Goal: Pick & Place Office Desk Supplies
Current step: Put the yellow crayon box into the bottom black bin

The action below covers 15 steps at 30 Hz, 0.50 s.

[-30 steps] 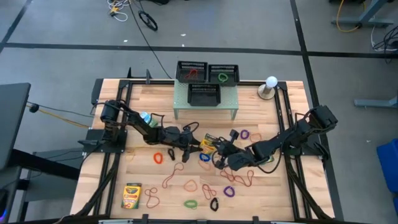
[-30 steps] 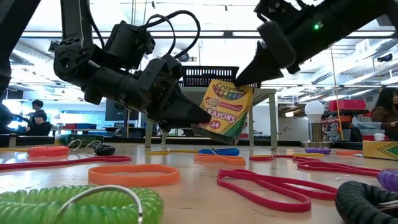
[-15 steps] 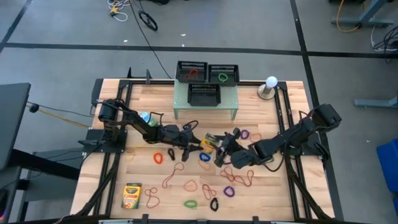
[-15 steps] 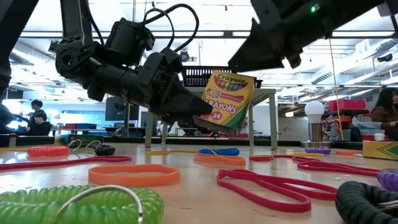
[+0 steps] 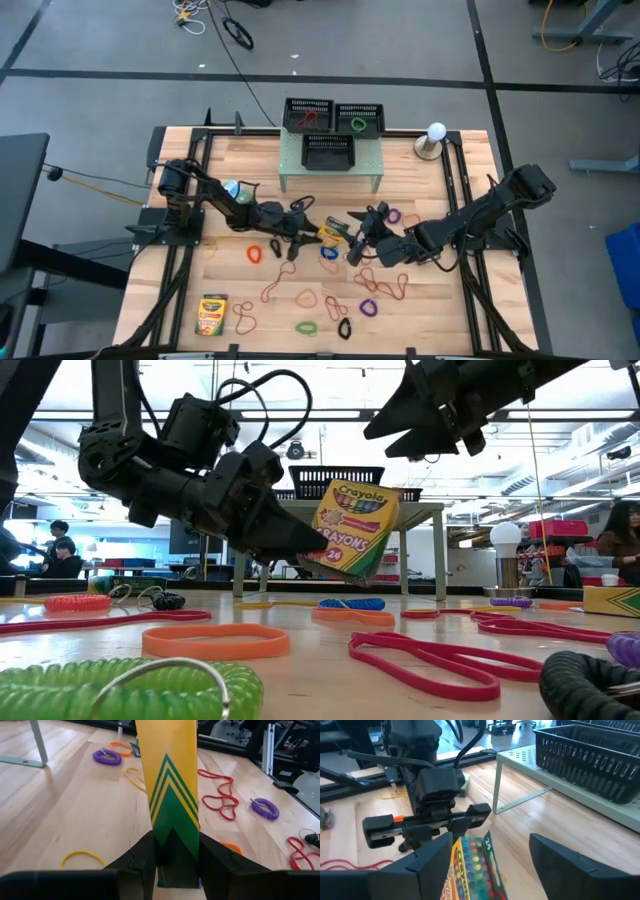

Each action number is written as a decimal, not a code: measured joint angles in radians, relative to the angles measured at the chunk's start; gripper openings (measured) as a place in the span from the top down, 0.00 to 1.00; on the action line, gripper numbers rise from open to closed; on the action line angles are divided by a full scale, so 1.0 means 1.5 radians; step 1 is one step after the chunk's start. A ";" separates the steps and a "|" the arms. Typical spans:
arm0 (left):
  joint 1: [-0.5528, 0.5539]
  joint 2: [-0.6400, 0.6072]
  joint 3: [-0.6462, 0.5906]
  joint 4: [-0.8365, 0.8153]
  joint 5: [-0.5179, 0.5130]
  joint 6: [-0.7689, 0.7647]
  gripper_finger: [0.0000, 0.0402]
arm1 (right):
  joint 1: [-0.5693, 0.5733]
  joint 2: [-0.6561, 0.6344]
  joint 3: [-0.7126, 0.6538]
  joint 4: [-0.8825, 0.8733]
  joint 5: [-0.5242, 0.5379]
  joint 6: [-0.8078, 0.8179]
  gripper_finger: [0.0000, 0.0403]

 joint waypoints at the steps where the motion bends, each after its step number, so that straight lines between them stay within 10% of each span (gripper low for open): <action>1: 0.000 0.000 -0.006 0.009 -0.001 0.000 0.70 | -0.003 0.000 0.000 0.007 -0.001 -0.001 0.31; 15: 0.000 -0.001 -0.026 0.067 0.021 0.054 0.70 | -0.090 0.002 0.150 -0.218 -0.218 0.007 0.31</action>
